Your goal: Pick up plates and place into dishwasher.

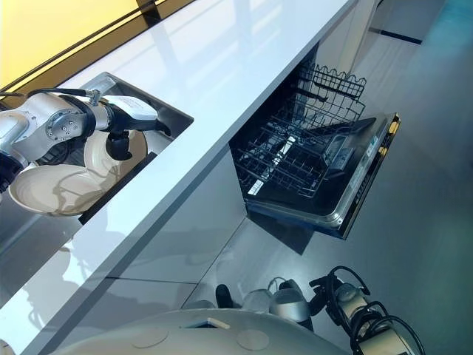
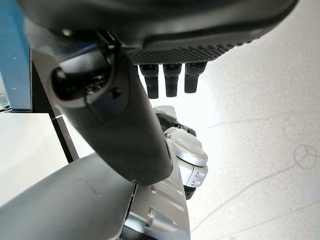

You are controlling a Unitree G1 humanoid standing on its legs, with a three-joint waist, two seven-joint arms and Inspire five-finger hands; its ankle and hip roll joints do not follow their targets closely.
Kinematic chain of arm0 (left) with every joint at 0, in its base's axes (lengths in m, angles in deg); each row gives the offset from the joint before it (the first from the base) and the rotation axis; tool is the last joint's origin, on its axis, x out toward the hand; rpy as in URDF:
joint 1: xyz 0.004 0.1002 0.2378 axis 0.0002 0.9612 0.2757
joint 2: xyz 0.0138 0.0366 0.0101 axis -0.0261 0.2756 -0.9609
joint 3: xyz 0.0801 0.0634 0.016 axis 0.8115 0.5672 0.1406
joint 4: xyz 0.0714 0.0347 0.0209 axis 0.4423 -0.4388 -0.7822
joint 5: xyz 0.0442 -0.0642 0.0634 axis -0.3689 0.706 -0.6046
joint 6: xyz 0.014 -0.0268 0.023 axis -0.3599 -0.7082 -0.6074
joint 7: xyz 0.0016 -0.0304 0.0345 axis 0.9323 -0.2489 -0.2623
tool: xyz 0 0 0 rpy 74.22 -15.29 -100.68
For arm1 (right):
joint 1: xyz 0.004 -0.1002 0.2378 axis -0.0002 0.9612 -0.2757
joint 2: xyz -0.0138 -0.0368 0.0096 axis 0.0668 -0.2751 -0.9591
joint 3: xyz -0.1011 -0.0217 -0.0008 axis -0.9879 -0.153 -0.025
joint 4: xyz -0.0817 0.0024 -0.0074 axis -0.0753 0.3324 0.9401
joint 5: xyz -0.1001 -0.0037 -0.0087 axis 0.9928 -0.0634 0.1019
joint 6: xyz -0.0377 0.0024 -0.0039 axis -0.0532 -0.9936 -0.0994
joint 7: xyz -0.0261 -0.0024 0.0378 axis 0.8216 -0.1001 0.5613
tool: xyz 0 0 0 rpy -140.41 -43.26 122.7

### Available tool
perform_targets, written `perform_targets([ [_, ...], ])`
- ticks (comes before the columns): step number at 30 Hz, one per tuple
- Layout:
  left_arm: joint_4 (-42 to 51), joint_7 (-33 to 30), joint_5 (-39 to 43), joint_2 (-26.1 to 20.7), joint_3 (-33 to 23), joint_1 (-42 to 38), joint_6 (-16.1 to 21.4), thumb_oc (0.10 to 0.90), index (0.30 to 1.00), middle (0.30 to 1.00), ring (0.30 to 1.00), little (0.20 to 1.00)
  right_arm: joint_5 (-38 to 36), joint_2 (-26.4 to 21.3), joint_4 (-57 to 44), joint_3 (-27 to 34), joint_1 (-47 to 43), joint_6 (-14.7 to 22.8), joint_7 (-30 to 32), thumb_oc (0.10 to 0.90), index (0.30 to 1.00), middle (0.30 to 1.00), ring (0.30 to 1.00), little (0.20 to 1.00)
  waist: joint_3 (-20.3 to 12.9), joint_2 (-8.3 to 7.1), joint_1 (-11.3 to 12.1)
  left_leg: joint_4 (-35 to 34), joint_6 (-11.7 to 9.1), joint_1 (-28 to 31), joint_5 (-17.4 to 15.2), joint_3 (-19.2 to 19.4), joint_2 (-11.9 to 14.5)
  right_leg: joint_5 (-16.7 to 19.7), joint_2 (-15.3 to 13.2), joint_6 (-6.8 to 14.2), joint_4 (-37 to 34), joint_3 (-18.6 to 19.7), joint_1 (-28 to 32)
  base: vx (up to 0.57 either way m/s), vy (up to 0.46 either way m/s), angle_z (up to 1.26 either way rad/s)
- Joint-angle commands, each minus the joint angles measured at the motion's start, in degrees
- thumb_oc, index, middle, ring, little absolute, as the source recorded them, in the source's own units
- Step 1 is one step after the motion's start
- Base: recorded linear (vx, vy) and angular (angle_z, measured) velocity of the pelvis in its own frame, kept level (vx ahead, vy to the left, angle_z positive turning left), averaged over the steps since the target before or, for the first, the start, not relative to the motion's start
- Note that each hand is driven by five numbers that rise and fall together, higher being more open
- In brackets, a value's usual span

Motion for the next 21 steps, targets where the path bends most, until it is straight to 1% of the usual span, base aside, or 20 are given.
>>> perform_targets([
  [1, -5.34, 1.25, -1.79, -0.25, -0.42, -14.46, -1.54, 0.8, 0.9, 0.9, 0.9, 0.9, -0.42, -4.34, -0.28, -0.34, -1.46, 0.28, -0.5, 0.8, 0.9, 0.9, 0.9, 0.9, -0.4, 2.23, 0.18, 4.34, 5.25, 0.86, -9.95, -0.65, -6.49, 1.89, 2.55, 3.5, 3.38, -0.65, -4.98, 0.0, 0.0, 0.0],
  [2, -5.07, 1.33, -1.96, -0.31, -0.25, -14.45, -1.86, 0.66, 0.78, 0.78, 0.78, 0.76, -0.38, -4.41, -0.41, -0.34, -1.48, 0.25, -0.51, 0.8, 0.9, 0.9, 0.9, 0.9, -0.35, 2.28, 0.16, 4.41, 5.2, 0.81, -9.93, -0.65, -6.49, 1.92, 2.53, 3.5, 3.38, -0.66, -5.0, 0.0, 0.0, 0.0],
  [3, -4.82, 0.0, -2.44, -0.43, -0.19, -14.35, -2.34, 0.3, 0.472, 0.472, 0.472, 0.4, -0.45, -4.46, -0.53, -0.33, -1.47, 0.14, -0.59, 0.8, 0.9, 0.9, 0.9, 0.9, -0.33, 2.34, 0.18, 4.3, 5.16, 0.88, -9.88, -0.78, -6.52, 1.97, 2.52, 3.54, 3.25, -0.67, -4.92, 0.0, 0.0, 0.0],
  [4, -4.63, -1.1, -2.85, -0.46, -0.26, -14.42, -2.58, 0.127, 0.324, 0.324, 0.324, 0.227, -0.47, -4.38, -0.63, -0.34, -1.47, 0.02, -0.58, 0.8, 0.9, 0.9, 0.9, 0.9, -0.33, 2.32, 0.21, 4.21, 5.13, 0.93, -9.86, -0.82, -6.52, 1.99, 2.52, 3.55, 3.15, -0.69, -4.85, 0.0, 0.0, 0.0],
  [5, -4.49, -2.32, -3.82, -0.48, -0.34, -14.66, -2.1, 0.1, 0.3, 0.3, 0.3, 0.2, -0.65, -4.29, -0.77, -0.39, -1.47, -0.2, -0.51, 0.8, 0.9, 0.9, 0.9, 0.9, -0.35, 2.32, 0.25, 4.1, 5.1, 0.99, -9.82, -0.94, -6.54, 1.99, 2.57, 3.52, 3.02, -0.72, -4.72, 0.0, 0.0, 0.0],
  [7, -4.16, -4.07, -5.53, -0.77, -0.18, -15.1, -2.07, 0.1, 0.3, 0.3, 0.3, 0.2, -0.77, -4.17, -0.79, -0.42, -1.24, -0.16, -0.44, 0.8, 0.9, 0.9, 0.9, 0.9, -0.46, 2.28, 0.31, 4.06, 5.02, 0.97, -9.75, -0.98, -6.51, 2.01, 2.56, 3.51, 2.87, -0.79, -4.62, 0.0, 0.0, 0.0],
  [9, -4.14, -5.49, -7.27, -1.05, 0.06, -15.44, -1.02, 0.1, 0.3, 0.3, 0.3, 0.2, -0.64, -4.13, -0.83, -0.4, -1.12, -0.17, -0.43, 0.8, 0.9, 0.9, 0.9, 0.9, -0.56, 2.29, 0.33, 3.98, 4.98, 1.02, -9.69, -1.08, -6.52, 2.05, 2.58, 3.5, 2.74, -0.78, -4.5, 0.0, 0.0, 0.0],
  [11, -3.88, -8.11, -11.05, -1.53, 0.87, -16.5, -0.36, 0.1, 0.3, 0.3, 0.3, 0.2, -0.55, -4.18, -0.75, -0.5, -0.93, 0.16, -0.38, 0.8, 0.9, 0.9, 0.9, 0.9, -0.69, 2.37, 0.34, 3.69, 4.88, 1.2, -9.6, -1.25, -6.51, 2.07, 2.67, 3.45, 2.54, -0.8, -4.34, 0.0, 0.0, 0.0],
  [14, -3.39, -9.21, -14.6, -2.43, 2.79, -18.69, 0.95, 0.1, 0.3, 0.3, 0.3, 0.2, -0.47, -4.27, -0.4, -0.73, -0.96, 0.55, -0.38, 0.8, 0.9, 0.9, 0.9, 0.9, -0.8, 2.52, 0.42, 3.46, 4.72, 1.33, -9.48, -1.41, -6.47, 2.01, 2.71, 3.36, 2.42, -1.03, -4.17, 0.0, 0.0, 0.0],
  [17, -2.53, -10.11, -17.15, -3.6, 4.54, -20.28, 0.74, 0.1, 0.3, 0.3, 0.3, 0.2, -0.14, -4.49, -0.04, -0.79, -0.94, 1.11, -0.66, 0.8, 0.9, 0.9, 0.9, 0.9, -1.0, 2.72, 0.62, 3.1, 4.51, 1.64, -9.42, -1.7, -6.41, 1.9, 2.73, 3.2, 1.93, -1.46, -3.69, -0.02, -0.005, 0.01],
  [21, -1.82, -12.28, -19.59, -4.79, 5.09, -20.56, 0.1, 0.1, 0.3, 0.3, 0.3, 0.2, -0.02, -4.48, -0.06, -1.11, -0.79, 1.34, -0.45, 0.8, 0.9, 0.9, 0.9, 0.9, -1.18, 2.93, 0.91, 2.74, 4.28, 1.86, -9.19, -2.08, -6.36, 1.76, 2.81, 3.02, 1.62, -1.92, -3.24, -0.04, -0.002, 0.01],
])
